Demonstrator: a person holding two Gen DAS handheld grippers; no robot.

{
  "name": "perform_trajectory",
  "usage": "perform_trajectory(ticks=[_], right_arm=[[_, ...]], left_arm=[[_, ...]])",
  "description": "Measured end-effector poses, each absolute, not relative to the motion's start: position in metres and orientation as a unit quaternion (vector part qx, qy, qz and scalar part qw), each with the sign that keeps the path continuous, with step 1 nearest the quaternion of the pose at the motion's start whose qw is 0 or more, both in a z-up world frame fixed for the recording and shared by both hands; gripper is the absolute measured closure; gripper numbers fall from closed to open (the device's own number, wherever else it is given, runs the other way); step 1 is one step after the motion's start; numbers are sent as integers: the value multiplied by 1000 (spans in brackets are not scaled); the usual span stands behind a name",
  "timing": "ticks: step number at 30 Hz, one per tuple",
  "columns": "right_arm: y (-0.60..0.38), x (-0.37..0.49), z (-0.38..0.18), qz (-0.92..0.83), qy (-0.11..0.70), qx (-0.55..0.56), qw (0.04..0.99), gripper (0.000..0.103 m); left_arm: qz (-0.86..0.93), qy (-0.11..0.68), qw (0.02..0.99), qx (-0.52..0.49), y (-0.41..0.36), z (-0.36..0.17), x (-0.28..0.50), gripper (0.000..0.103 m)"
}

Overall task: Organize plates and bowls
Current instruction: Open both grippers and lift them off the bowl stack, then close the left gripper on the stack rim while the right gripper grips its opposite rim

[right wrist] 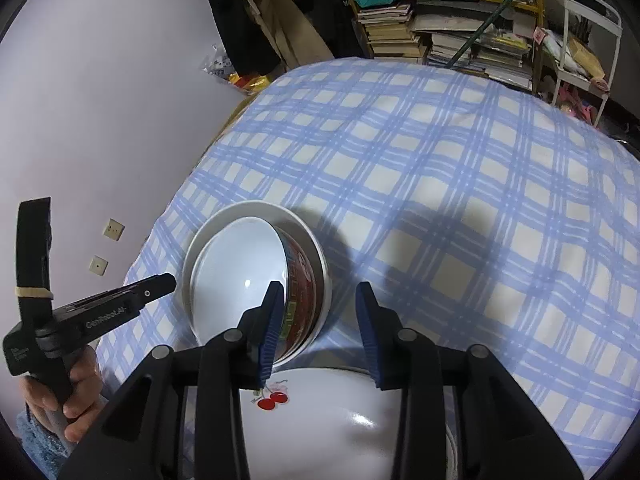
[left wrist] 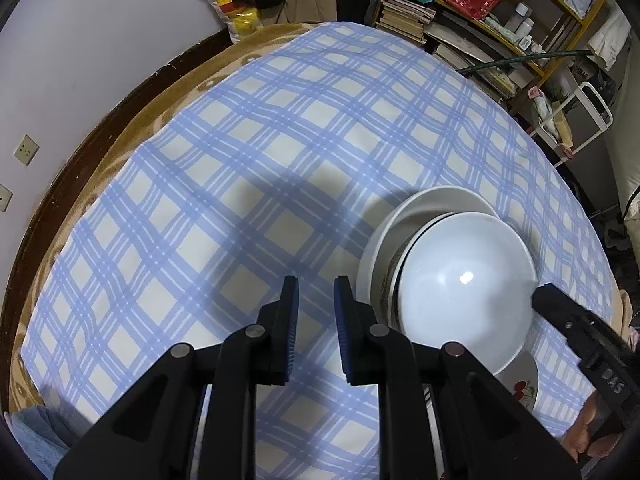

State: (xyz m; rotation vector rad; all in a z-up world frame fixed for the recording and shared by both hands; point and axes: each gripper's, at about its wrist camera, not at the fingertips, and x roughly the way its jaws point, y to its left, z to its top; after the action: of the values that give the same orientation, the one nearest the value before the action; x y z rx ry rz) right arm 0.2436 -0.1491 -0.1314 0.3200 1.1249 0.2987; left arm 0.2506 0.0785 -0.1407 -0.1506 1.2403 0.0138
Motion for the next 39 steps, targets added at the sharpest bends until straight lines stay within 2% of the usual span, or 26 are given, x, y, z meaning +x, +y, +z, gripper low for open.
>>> perform_trajectory(ticks=[6, 13, 24, 26, 28, 39], right_arm=[[-152, 241, -144, 137, 528, 180, 819, 72], [-167, 238, -129, 129, 502, 199, 832, 72], [-169, 250, -156, 131, 542, 218, 801, 72], [-168, 250, -160, 139, 543, 228, 796, 70], [-167, 250, -161, 135, 543, 226, 798, 62], [-163, 252, -166, 121, 551, 202, 801, 52]], left_arm=[[-5, 576, 813, -87, 81, -139, 250, 84], [-15, 573, 815, -90, 77, -136, 251, 83], [-32, 578, 811, -89, 72, -138, 254, 81], [-36, 578, 810, -94, 73, -138, 254, 80], [-39, 580, 809, -93, 74, -138, 254, 78], [-33, 582, 810, -65, 65, -141, 255, 71]])
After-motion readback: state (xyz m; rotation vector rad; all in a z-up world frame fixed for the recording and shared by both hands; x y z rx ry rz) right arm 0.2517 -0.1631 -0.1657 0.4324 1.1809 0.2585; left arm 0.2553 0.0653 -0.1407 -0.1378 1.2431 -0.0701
